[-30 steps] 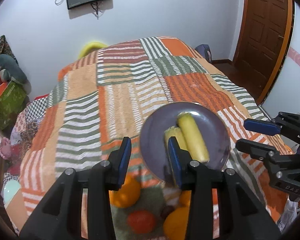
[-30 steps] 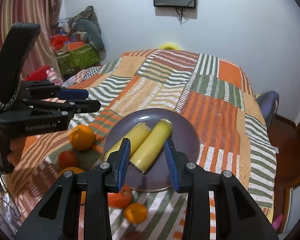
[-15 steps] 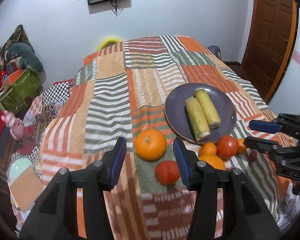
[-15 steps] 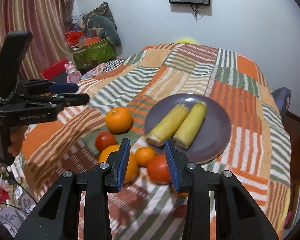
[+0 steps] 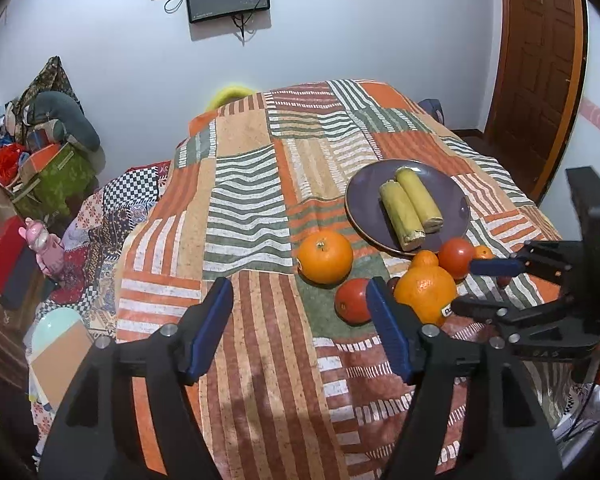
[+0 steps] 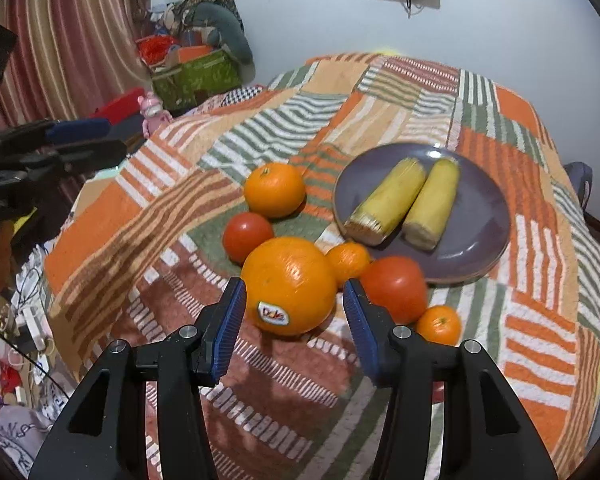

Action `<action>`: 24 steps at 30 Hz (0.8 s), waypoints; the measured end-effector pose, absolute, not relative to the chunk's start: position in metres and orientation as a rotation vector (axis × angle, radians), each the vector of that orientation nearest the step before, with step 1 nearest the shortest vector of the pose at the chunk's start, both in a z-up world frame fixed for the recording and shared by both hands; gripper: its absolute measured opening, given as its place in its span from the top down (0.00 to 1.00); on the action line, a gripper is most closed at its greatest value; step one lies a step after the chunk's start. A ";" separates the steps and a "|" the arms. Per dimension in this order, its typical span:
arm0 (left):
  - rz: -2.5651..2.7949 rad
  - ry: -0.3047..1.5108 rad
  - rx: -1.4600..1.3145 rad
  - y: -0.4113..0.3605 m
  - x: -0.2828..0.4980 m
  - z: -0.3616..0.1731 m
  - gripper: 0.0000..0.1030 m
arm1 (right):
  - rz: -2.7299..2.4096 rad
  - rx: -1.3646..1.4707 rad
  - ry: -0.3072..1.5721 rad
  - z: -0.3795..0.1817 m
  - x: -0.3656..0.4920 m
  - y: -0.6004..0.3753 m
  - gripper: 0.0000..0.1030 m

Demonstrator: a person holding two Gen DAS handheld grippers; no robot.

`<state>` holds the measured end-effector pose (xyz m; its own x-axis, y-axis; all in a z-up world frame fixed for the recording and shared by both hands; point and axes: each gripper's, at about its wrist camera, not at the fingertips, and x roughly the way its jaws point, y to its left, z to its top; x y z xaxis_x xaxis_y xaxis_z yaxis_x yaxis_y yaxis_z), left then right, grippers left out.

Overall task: Organize fruits
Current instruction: 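Withdraw both tools from the plate toward the oranges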

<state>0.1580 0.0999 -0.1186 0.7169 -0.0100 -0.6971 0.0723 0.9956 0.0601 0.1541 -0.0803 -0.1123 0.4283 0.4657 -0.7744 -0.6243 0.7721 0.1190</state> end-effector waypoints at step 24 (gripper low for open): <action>-0.051 0.896 0.028 0.114 0.175 -0.171 0.28 | 0.647 -0.234 0.970 -0.142 0.164 -0.054 0.37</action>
